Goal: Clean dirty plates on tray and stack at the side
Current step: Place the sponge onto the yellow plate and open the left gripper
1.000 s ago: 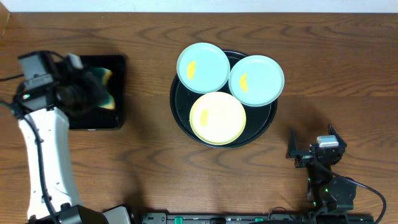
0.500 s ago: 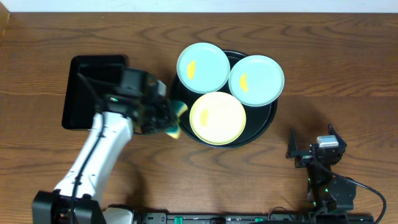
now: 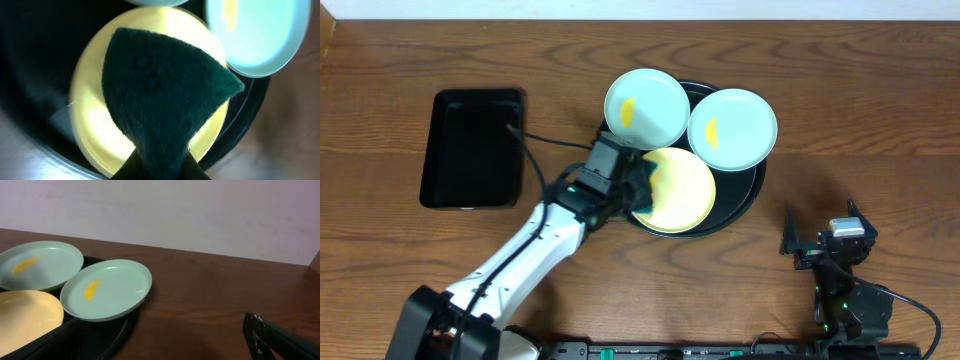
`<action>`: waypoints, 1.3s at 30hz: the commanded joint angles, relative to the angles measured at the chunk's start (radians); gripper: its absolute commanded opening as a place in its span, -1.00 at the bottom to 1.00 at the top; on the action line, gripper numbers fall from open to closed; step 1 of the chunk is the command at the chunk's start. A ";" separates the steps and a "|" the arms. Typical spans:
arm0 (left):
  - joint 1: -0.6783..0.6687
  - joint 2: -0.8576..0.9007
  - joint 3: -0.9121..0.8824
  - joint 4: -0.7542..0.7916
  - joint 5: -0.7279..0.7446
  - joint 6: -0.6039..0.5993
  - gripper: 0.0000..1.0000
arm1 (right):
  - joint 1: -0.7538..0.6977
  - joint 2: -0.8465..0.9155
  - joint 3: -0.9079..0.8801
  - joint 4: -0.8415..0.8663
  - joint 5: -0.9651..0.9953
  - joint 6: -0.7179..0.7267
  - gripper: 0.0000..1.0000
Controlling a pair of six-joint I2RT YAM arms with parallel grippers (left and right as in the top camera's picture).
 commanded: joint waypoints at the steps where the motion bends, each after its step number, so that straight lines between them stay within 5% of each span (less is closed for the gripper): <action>1: -0.040 0.079 0.002 0.077 -0.076 -0.051 -0.85 | -0.003 -0.003 -0.001 -0.004 -0.002 -0.004 0.98; 14: -0.064 0.208 0.010 0.172 -0.066 -0.051 -0.83 | -0.003 -0.003 -0.001 -0.004 -0.002 -0.003 0.98; 18: -0.067 0.208 0.013 0.195 -0.012 -0.046 -0.35 | -0.003 -0.003 -0.001 -0.004 -0.002 -0.003 0.98; 24: -0.068 0.208 0.014 0.208 0.005 -0.023 -0.29 | -0.002 -0.003 -0.001 -0.004 -0.002 -0.004 0.98; 32: -0.068 0.187 0.016 0.208 0.005 0.041 0.09 | -0.003 -0.003 -0.001 -0.004 -0.002 -0.003 0.98; 39: -0.068 0.142 0.027 0.204 0.004 0.064 0.12 | -0.003 -0.003 -0.001 -0.004 -0.002 -0.003 0.98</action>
